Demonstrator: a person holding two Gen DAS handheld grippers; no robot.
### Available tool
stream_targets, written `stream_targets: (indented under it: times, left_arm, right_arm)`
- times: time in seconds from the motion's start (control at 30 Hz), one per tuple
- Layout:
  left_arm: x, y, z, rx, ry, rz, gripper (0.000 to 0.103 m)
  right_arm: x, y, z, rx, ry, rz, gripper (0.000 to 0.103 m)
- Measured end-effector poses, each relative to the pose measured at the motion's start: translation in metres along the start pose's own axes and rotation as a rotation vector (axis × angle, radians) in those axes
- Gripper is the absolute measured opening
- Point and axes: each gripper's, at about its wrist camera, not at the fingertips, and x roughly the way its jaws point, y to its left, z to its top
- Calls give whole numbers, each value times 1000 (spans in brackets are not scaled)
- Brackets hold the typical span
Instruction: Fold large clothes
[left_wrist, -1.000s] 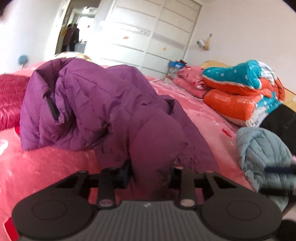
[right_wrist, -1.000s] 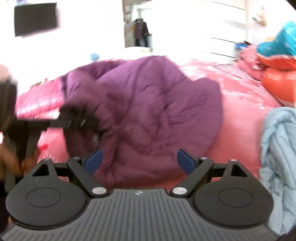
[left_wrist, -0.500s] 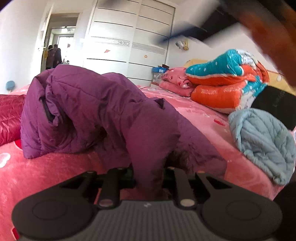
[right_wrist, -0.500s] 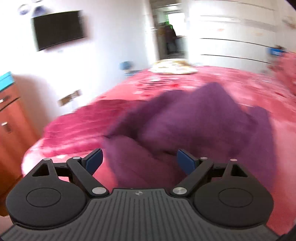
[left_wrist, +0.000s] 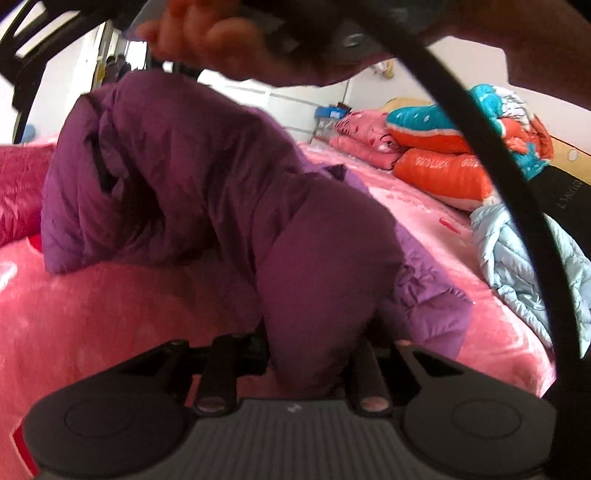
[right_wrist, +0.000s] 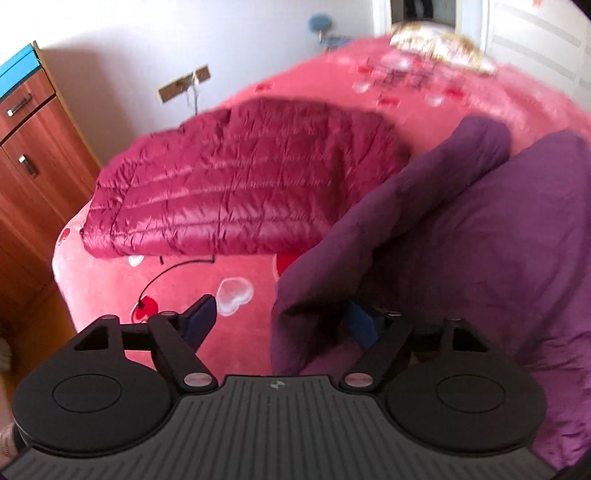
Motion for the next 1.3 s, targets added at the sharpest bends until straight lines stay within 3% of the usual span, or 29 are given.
stream_targets:
  times: [0.03, 0.17, 0.27, 0.37, 0.5, 0.67, 0.73, 0.87, 1.13, 1.3]
  left_arm:
    - [1, 1, 0, -3, 6, 2, 19]
    - [6, 0, -4, -3, 29, 7, 21]
    - [11, 1, -6, -15, 62, 8, 21]
    - [11, 2, -7, -20, 71, 10, 14]
    - [9, 3, -6, -44, 73, 19, 9]
    - [-1, 10, -2, -106, 48, 56, 7]
    - [-7, 13, 1, -130, 25, 74, 6]
    - [-21, 14, 10, -149, -39, 114, 5]
    - [-55, 18, 57, -197, -219, 172, 4]
    - [-89, 18, 103, -208, -374, 211, 4]
  right_arm:
    - [7, 0, -1, 1, 10, -1, 86]
    - [21, -5, -5, 9, 44, 20, 40]
    - [17, -8, -16, 16, -8, 22, 26]
    - [3, -18, -19, 82, -138, 50, 18]
    - [-44, -36, -33, 226, -358, 103, 14]
    - [-129, -81, -68, 514, -703, 193, 14]
    - [-162, -96, -89, 589, -822, 188, 14]
    - [-222, -107, -132, 654, -1014, 94, 14]
    - [-295, -91, -204, 688, -1221, -116, 14]
    - [-324, -67, -220, 639, -1306, -222, 14]
